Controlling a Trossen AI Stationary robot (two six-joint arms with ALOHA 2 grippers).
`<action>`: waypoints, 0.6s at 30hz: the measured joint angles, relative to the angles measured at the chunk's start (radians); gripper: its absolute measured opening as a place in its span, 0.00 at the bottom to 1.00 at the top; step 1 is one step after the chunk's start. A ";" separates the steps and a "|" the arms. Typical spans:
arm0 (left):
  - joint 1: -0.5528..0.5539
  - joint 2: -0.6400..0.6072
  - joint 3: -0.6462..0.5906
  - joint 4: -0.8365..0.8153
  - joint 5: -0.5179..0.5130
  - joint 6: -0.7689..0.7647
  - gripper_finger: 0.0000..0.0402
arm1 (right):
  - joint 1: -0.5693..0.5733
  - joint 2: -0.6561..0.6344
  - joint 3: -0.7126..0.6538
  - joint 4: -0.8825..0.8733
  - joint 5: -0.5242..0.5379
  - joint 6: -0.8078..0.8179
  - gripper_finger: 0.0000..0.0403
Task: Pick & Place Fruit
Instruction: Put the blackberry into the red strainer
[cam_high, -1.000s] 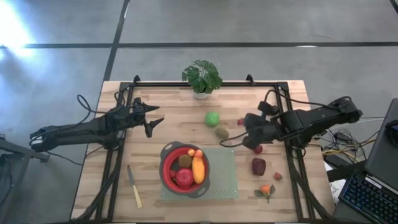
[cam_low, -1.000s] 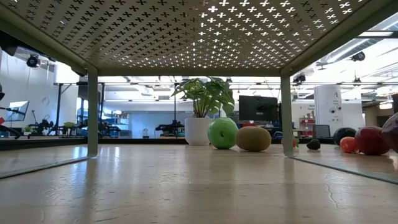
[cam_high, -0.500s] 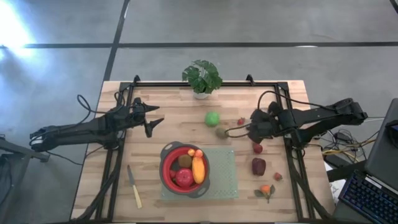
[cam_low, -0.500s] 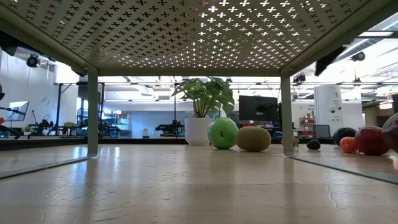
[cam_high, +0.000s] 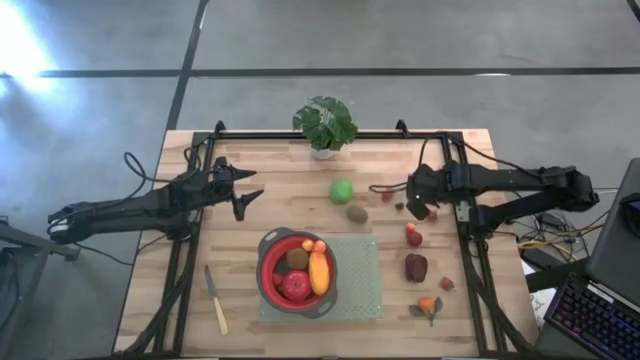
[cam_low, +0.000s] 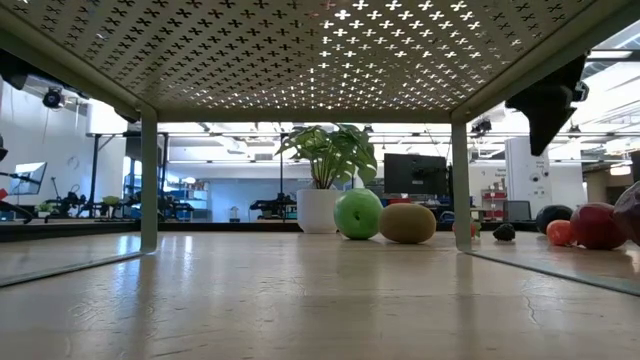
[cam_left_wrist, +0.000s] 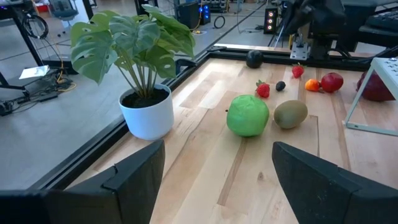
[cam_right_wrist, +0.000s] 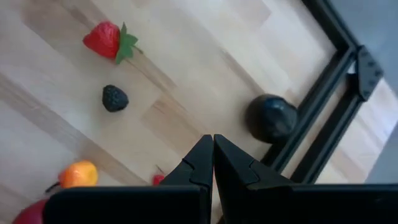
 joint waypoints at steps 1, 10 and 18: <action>0.000 0.000 0.000 0.000 0.000 0.000 0.75 | -0.011 -0.001 -0.004 0.004 -0.010 -0.014 0.02; 0.000 0.000 0.000 0.000 0.000 0.000 0.75 | -0.062 -0.001 -0.008 0.085 -0.093 -0.115 0.02; 0.000 0.000 0.000 0.000 0.000 0.000 0.75 | -0.071 0.021 -0.016 0.190 -0.224 -0.163 0.02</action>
